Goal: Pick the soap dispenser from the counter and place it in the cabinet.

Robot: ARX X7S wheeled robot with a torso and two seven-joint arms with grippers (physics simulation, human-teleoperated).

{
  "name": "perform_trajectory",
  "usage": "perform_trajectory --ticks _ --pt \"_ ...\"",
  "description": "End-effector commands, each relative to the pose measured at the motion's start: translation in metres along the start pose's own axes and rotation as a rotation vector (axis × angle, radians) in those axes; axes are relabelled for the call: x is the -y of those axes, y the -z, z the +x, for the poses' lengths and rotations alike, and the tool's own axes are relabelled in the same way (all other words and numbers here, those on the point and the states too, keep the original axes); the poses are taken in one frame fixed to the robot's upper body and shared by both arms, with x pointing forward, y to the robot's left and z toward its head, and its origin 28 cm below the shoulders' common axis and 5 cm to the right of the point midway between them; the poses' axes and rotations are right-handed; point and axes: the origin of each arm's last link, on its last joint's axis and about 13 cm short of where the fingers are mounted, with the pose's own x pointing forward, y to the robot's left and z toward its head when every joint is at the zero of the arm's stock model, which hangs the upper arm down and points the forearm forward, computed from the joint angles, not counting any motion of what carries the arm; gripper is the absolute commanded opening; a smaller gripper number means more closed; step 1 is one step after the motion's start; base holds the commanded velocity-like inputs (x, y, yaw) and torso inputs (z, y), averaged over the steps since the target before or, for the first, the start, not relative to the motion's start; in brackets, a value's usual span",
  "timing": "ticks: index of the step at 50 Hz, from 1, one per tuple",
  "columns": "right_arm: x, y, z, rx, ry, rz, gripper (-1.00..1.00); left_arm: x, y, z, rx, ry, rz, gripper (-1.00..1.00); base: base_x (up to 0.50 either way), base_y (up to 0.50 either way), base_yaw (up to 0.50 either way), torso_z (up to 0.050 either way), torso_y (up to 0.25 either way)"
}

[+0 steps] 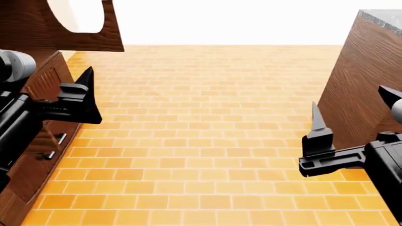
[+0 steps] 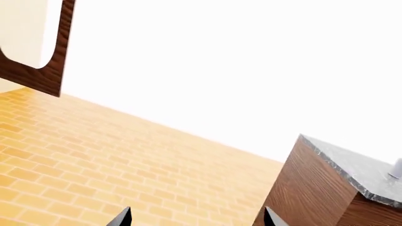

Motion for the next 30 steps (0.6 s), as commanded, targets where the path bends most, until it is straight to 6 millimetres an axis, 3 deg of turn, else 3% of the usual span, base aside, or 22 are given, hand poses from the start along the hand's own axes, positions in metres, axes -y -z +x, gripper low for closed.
perform_trajectory --ticks 1,30 --pt "-0.0024 0.0019 0.0058 -0.01 -0.013 -0.003 1.0 0.0006 0.0 0.0002 0.0 0.002 -0.001 1.0 -0.5 0.0 0.0 0.0 0.0" --pt "-0.002 -0.0023 0.009 0.001 -0.023 0.005 1.0 -0.001 -0.0012 -0.0036 0.008 -0.007 -0.004 1.0 -0.5 0.0 0.0 0.0 0.0"
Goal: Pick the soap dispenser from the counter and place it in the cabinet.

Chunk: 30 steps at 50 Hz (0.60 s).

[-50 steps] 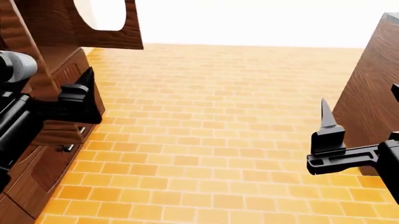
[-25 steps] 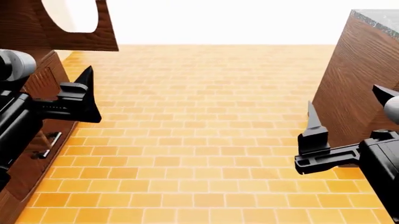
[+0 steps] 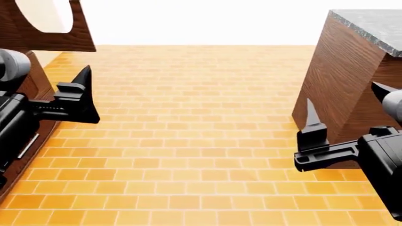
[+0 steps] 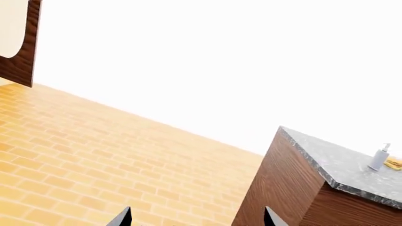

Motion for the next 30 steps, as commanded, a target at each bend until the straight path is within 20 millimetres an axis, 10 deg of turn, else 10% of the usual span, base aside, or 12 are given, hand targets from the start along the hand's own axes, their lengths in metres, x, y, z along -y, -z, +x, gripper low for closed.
perform_trajectory --ticks 1,30 --pt "-0.001 0.0 0.002 0.002 -0.008 -0.001 1.0 -0.001 0.001 -0.002 -0.001 -0.004 0.002 1.0 -0.5 0.0 0.0 0.0 0.0" --pt "0.001 0.006 0.008 0.003 -0.021 -0.001 1.0 -0.004 0.005 -0.008 0.002 -0.007 0.001 1.0 -0.5 0.0 0.0 0.0 0.0"
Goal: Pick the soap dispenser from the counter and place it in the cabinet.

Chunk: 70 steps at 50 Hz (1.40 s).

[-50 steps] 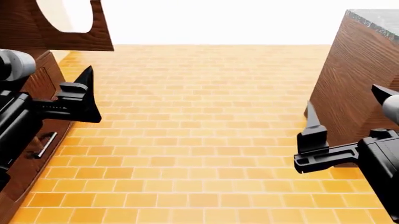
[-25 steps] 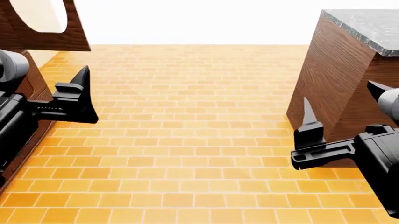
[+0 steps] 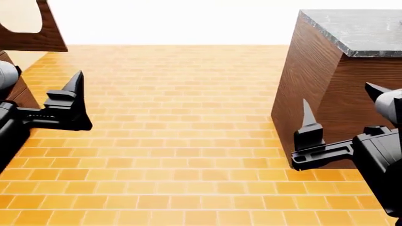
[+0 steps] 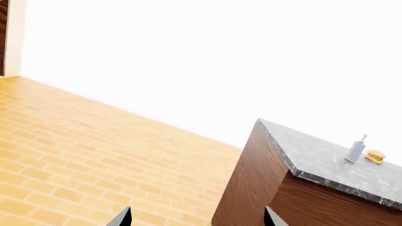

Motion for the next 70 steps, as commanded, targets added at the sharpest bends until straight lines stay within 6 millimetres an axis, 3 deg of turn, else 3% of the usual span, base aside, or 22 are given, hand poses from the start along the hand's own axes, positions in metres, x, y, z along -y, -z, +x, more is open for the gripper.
perform_trajectory --ticks 1,27,70 --pt "0.0 0.0 0.002 0.0 -0.004 -0.002 1.0 0.001 0.002 0.003 -0.004 0.008 -0.005 1.0 -0.5 0.0 0.0 0.0 0.0" --pt "-0.003 -0.011 -0.002 0.017 -0.009 -0.005 1.0 0.007 -0.001 0.001 0.003 0.017 -0.005 1.0 -0.5 0.0 0.0 0.0 0.0" --pt "-0.002 -0.005 0.002 0.018 -0.024 -0.01 1.0 0.008 0.002 0.006 0.004 0.03 -0.019 1.0 -0.5 0.0 0.0 0.0 0.0"
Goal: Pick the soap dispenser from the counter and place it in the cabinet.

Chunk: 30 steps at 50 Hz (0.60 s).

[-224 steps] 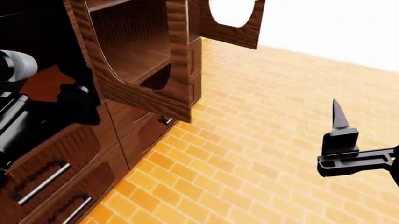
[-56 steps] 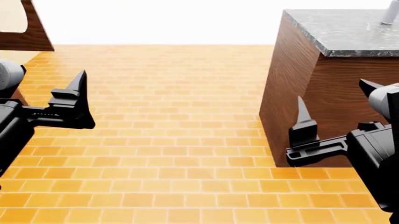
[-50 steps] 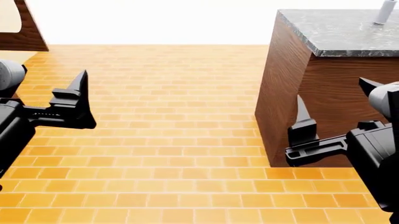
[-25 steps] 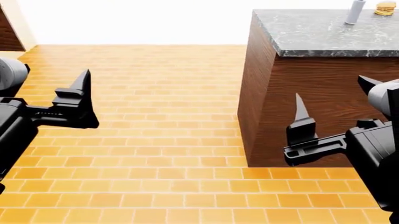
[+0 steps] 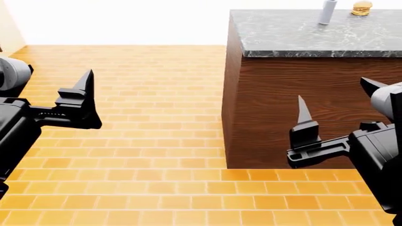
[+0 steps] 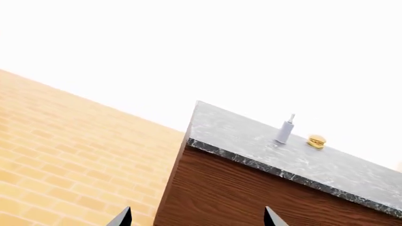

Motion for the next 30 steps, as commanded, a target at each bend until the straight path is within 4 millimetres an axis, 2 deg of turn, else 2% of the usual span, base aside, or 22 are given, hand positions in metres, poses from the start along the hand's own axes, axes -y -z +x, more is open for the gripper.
perform_trajectory --ticks 1,18,30 --pt "-0.0001 0.0007 0.0007 0.0 -0.005 -0.002 1.0 -0.0004 0.0009 0.0005 -0.001 0.002 -0.004 1.0 -0.5 0.0 0.0 0.0 0.0" --pt "-0.0001 0.0001 0.0008 0.004 -0.004 -0.01 1.0 -0.0001 0.0031 0.002 -0.003 0.004 -0.01 1.0 -0.5 -0.01 0.0 0.0 0.0" --pt "0.0003 -0.0016 -0.0018 0.011 -0.002 -0.014 1.0 0.0003 0.0019 0.0015 0.001 0.006 -0.012 1.0 -0.48 -0.14 0.0 0.0 0.0"
